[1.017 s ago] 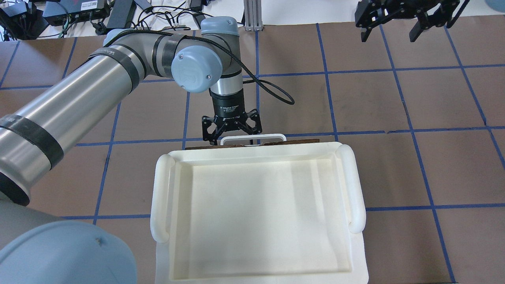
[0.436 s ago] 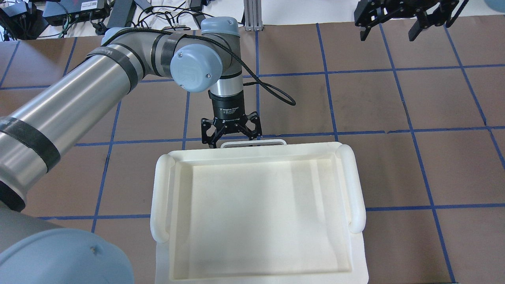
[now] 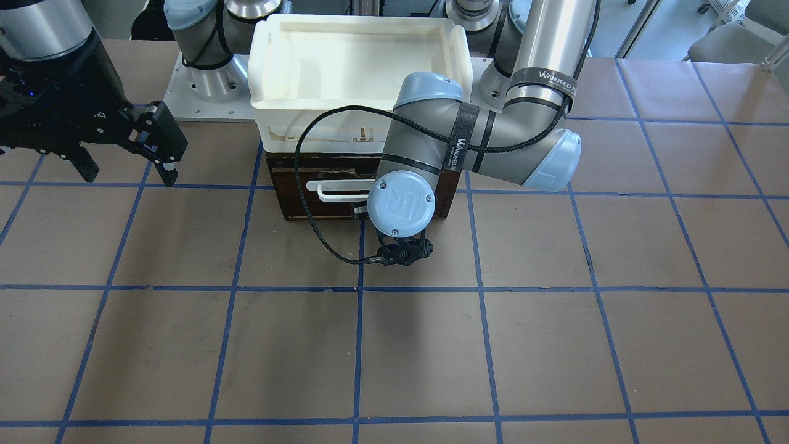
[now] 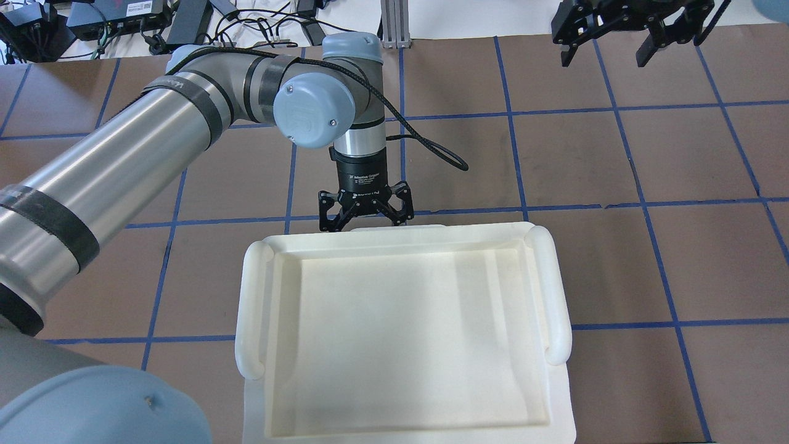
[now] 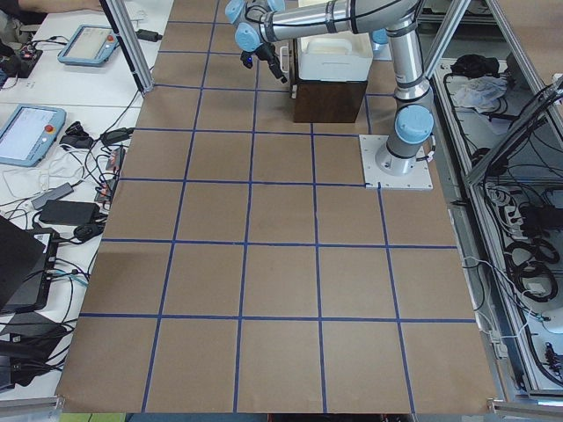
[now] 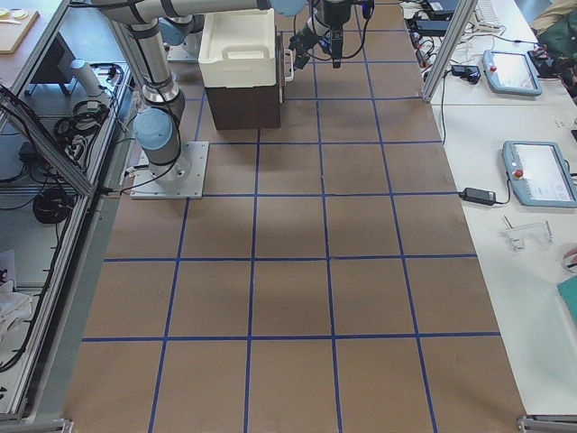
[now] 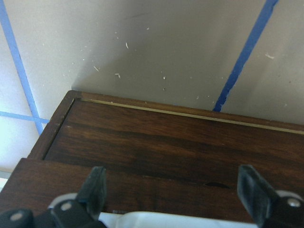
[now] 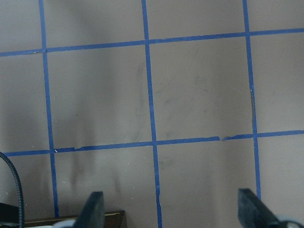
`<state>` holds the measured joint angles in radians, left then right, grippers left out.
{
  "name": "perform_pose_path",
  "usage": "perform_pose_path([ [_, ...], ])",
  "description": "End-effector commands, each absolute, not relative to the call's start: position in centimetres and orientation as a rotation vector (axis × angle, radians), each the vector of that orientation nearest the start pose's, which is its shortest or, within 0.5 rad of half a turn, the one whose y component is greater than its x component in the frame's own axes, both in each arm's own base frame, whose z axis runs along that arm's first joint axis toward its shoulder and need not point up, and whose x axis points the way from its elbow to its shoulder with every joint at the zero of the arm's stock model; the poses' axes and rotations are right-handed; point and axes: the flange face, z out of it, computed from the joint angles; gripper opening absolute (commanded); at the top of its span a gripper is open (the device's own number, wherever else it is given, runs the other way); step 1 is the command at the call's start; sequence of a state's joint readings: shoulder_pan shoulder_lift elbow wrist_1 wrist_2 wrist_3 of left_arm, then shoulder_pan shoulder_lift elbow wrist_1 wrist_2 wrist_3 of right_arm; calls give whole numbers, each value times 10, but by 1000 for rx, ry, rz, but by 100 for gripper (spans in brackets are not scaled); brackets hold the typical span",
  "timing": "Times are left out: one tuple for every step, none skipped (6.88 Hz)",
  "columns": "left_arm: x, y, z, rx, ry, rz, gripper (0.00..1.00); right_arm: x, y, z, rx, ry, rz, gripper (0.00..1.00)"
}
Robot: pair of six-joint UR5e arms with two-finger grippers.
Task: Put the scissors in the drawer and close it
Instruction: 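Press the drawer fully shut with the left gripper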
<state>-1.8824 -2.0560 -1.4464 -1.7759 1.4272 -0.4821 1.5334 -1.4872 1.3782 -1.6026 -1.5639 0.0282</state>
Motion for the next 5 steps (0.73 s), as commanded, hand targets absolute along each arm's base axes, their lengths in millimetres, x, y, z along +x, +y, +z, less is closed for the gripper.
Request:
perform_pose_path([
  [-323,-517,264,-314,2885,900,100,112,-543,542,101,3135,-217,100],
  [-323,-516,264,-315,2881,909,100,113,-543,543,100,3126,-221,100],
  [-323,-515,265,-316,2875,918,100,113,-543,543,100,3124,-221,100],
  [-323,-514,265,-316,2871,923,100,113,-543,543,100,3124,-219,100],
  [-323,-511,267,-314,2864,932,100,113,-543,543,100,3124,-221,100],
])
